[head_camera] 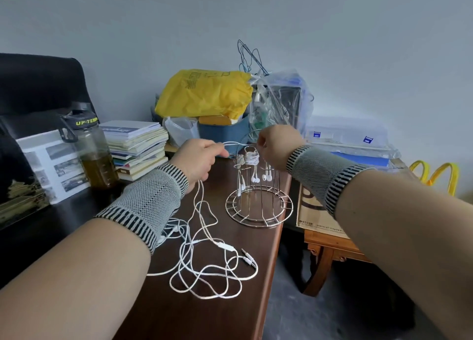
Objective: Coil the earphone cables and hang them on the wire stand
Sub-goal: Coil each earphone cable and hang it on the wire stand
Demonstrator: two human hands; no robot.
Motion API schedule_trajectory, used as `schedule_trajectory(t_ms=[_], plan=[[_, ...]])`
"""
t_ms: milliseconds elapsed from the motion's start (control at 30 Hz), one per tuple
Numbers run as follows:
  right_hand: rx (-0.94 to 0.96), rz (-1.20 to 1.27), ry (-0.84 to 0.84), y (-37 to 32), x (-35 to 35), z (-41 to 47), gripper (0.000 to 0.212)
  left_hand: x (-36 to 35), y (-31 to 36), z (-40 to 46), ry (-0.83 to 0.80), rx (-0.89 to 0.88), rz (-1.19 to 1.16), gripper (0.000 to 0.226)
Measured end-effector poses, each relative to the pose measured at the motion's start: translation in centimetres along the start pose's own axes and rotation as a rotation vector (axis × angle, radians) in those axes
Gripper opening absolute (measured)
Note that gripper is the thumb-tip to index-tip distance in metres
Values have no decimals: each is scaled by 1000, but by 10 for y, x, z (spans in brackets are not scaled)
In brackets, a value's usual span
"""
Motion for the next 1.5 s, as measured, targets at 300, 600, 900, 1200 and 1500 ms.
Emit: schedule_trajectory(t_ms=[300,600,900,1200,1500], plan=[[51,-153,-336,-11,-40,28,20,-18,-23,-2,-141,30,268,25],[186,-150,-106,-44,-23,-24,27,-27,-47,10,-163,34,161,31],[139,-224,-49,-36,-41,-4,18,-41,-58,14,-184,53,133,34],[14,67,118,-10,-38,-11,24,-47,-64,-4,-227,112,48,22],[-277,1106,-163,-18,-99,-71,32,-67,-53,-19,-240,24,333,32]])
Point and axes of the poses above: each hand's wrist, its own z-axis towards the middle knuckle, its own x-axis out of the back of the hand, y = z × x, the point moved 6 cm from there along z, towards the middle knuckle, and after that the axes turned 10 degrees about -y, right-handed, at the moved point
